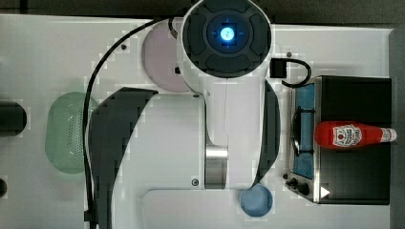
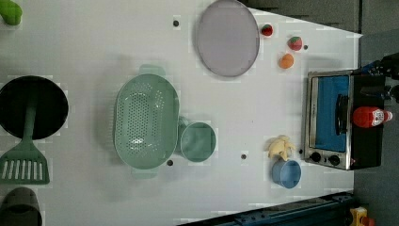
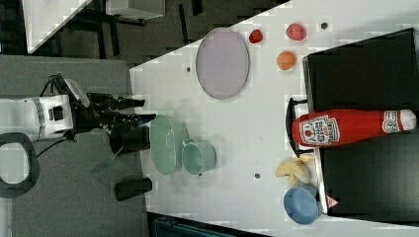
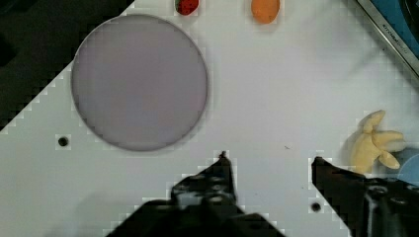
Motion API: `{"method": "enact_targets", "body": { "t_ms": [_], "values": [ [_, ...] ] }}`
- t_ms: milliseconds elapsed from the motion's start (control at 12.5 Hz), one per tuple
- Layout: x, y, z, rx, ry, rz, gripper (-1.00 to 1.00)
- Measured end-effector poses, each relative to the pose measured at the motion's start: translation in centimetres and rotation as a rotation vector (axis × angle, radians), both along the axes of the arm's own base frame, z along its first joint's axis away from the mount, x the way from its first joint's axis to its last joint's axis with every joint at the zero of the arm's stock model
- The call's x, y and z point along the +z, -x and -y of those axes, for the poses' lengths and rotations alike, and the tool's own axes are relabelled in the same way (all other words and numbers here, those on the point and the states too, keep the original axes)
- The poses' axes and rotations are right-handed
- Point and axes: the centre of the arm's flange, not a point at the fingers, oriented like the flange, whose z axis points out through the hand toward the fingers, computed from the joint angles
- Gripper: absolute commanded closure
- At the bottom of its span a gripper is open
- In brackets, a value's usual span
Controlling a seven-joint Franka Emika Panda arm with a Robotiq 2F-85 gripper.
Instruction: Pick Ketchup from oven and place it on table.
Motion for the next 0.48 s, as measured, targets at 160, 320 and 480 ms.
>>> {"method": "enact_targets", "body": {
  "t_ms": [160,320,480],
  "values": [
    [-0.5,7.4,1.7,-0.035,-0.013,-0.135,-0.81],
    [2.3,12.6,3.6,-0.069,-0.027,-0.106,-1.0],
    [7.6,13.5,5.7,-0.109,-0.042,0.069,-1.0]
  ]
}}
